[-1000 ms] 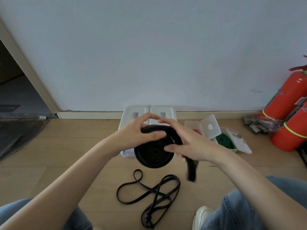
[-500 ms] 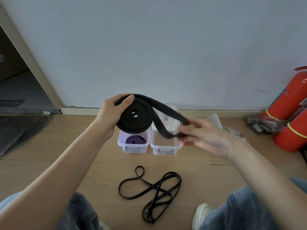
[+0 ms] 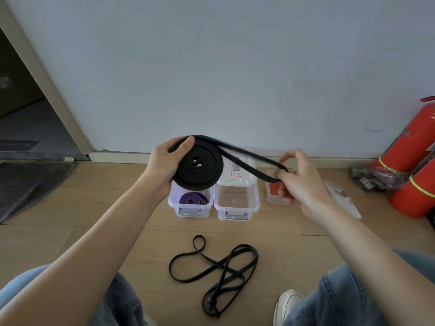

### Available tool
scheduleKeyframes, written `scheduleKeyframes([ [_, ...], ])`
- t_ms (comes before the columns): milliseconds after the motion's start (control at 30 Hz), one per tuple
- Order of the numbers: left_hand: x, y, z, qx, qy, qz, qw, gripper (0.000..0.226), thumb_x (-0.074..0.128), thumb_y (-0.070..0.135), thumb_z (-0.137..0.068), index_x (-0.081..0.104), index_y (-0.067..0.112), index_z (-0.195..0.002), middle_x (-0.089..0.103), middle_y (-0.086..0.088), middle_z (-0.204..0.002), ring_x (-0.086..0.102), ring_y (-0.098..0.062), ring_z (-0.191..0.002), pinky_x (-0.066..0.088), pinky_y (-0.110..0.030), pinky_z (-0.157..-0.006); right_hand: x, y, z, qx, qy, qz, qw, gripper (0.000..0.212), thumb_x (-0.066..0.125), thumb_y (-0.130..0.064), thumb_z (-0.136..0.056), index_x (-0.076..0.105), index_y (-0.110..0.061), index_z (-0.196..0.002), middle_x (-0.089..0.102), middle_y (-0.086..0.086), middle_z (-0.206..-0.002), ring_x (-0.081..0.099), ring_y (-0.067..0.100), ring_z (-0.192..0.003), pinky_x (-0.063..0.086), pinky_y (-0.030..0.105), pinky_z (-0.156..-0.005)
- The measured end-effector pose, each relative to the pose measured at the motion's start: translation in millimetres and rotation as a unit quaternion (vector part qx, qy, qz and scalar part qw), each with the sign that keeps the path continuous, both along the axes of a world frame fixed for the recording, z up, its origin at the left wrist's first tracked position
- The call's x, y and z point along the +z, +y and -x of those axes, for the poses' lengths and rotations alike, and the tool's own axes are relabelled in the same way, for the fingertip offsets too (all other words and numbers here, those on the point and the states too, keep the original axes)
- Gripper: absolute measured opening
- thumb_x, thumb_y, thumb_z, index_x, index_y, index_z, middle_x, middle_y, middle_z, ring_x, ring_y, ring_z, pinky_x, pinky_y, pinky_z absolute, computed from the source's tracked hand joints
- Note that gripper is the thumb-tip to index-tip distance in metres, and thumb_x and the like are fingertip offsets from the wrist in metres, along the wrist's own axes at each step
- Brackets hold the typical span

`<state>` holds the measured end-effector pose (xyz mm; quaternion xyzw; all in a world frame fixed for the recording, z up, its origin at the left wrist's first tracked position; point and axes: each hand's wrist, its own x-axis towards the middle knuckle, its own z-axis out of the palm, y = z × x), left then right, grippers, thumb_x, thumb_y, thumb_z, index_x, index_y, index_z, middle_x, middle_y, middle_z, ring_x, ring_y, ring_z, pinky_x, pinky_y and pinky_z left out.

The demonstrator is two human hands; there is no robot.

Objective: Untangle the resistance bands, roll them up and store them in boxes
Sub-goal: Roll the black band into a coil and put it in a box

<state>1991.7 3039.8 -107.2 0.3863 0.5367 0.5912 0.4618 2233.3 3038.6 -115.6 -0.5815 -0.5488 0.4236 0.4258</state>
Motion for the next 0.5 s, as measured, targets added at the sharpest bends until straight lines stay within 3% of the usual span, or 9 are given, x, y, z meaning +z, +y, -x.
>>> scheduleKeyframes([
  [100,0,-1,5,0.006,-0.041,0.02,0.999,0.013,0.06,0.028,-0.09,0.069,0.019,-0.095,0.071,0.004,-0.082,0.067,-0.006,-0.068,0.052,-0.018,-0.056,6,-5,7,0.13,0.034,-0.018,0.991,0.047,0.044,0.002,-0.094,0.046,-0.041,-0.111,0.057,0.003,-0.098,0.069,0.018,-0.063,0.052,0.025,-0.048],
  [200,0,-1,4,0.006,-0.078,0.032,0.996,0.019,0.06,0.031,-0.09,0.068,0.018,-0.1,0.072,0.002,-0.087,0.068,-0.009,-0.074,0.055,-0.021,-0.061,8,-9,13,0.222,0.063,-0.05,0.972,0.066,0.035,0.009,-0.093,0.053,-0.05,-0.115,0.046,-0.008,-0.126,0.071,0.019,-0.079,0.056,0.025,-0.059],
  [300,2,0,-1,0.022,-0.119,0.035,0.992,0.029,0.059,0.034,-0.09,0.066,0.015,-0.11,0.071,0.0,-0.097,0.067,-0.013,-0.083,0.057,-0.025,-0.072,7,-15,22,0.246,0.121,-0.019,0.961,0.048,0.041,0.004,-0.093,0.065,-0.033,-0.113,0.064,0.002,-0.117,0.071,0.025,-0.075,0.054,0.025,-0.06],
  [400,-3,-3,-16,0.033,-0.156,0.055,0.986,0.034,0.059,0.035,-0.089,0.063,0.014,-0.116,0.07,-0.003,-0.105,0.067,-0.015,-0.088,0.056,-0.029,-0.075,5,-16,30,0.206,0.2,0.038,0.957,0.018,0.058,-0.01,-0.09,0.068,-0.016,-0.103,0.069,0.012,-0.099,0.069,0.027,-0.069,0.056,0.028,-0.065],
  [500,-7,-6,-37,0.042,-0.143,0.046,0.988,0.025,0.059,0.035,-0.09,0.067,0.018,-0.107,0.069,-0.006,-0.106,0.066,-0.021,-0.092,0.053,-0.034,-0.081,2,-13,34,0.195,0.218,0.09,0.952,0.028,0.069,-0.024,-0.08,0.052,-0.01,-0.096,0.068,0.009,-0.083,0.067,0.02,-0.071,0.055,0.03,-0.072],
])
